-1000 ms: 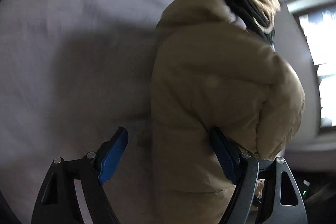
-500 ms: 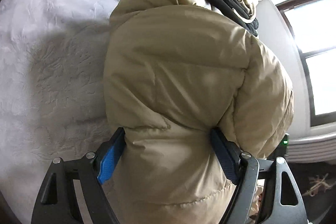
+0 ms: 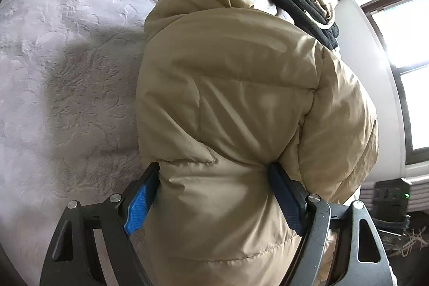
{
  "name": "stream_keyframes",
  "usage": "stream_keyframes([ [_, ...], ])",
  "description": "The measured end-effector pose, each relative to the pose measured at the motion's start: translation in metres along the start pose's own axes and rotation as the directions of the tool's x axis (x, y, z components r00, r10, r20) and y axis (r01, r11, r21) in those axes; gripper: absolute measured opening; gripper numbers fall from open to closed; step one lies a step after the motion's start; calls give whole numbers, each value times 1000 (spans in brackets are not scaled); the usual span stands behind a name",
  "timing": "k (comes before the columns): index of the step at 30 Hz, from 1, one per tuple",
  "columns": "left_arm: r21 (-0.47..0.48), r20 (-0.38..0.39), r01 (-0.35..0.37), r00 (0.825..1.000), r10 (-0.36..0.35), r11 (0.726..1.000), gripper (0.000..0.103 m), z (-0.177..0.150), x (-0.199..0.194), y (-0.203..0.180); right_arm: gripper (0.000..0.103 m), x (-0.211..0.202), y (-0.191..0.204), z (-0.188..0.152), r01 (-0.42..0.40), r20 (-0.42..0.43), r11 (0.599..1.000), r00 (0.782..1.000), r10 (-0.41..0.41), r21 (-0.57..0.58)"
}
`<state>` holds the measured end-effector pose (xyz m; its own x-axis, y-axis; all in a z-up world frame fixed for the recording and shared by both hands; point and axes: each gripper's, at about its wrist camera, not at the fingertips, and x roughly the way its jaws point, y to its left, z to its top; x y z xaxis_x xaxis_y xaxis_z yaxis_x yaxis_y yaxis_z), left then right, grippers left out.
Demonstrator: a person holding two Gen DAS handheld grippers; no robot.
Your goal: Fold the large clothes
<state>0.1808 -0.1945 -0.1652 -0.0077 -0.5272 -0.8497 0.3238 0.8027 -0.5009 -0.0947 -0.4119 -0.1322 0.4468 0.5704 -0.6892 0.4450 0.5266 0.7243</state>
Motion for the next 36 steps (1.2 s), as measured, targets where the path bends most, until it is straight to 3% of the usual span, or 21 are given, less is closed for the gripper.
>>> stream_keyframes([
  [2,-5,3,-10,1000,10,1000,81,1,1,-2,35,4,-3,4,-71,10,996,997,71,45],
  [3,-10,5,-19,1000,19,1000,81,2,0,-3,12,0,5,6,-76,20,997,997,75,16],
  [5,-14,12,-35,999,36,999,81,2,-3,-10,7,-20,27,5,-82,55,991,995,89,-110],
  [8,42,24,-60,998,59,997,81,-1,-6,-35,6,-46,46,0,-40,84,972,995,61,-232],
  [10,91,29,-98,995,96,991,81,-3,-2,-56,6,-52,35,-3,1,92,972,996,21,-235],
  [15,252,78,-240,971,228,937,82,-16,24,-121,6,-46,-41,5,93,92,992,992,-84,-90],
  [16,281,98,-279,960,262,918,87,-19,31,-133,7,-42,-63,9,58,84,998,995,-57,-13],
  [19,307,127,-354,935,330,884,88,-22,44,-149,9,-50,-83,10,-18,99,992,995,6,127],
  [22,268,100,-332,943,316,905,88,-16,42,-141,11,-87,-81,2,15,185,995,982,-33,100],
  [25,237,81,-312,950,301,920,88,-10,39,-133,11,-101,-95,0,10,194,989,980,-38,144],
  [28,225,79,-297,955,286,928,88,-12,35,-130,6,-77,-116,15,-22,132,983,991,-3,184],
  [31,236,86,-316,949,304,919,88,-17,34,-134,6,-29,-116,32,-43,45,983,998,36,181],
  [33,227,88,-339,941,328,913,88,-15,36,-135,6,-7,-109,39,23,16,989,1000,-25,149],
  [36,213,78,-347,938,338,913,88,-12,38,-134,7,-23,-97,38,80,30,986,996,-85,144],
])
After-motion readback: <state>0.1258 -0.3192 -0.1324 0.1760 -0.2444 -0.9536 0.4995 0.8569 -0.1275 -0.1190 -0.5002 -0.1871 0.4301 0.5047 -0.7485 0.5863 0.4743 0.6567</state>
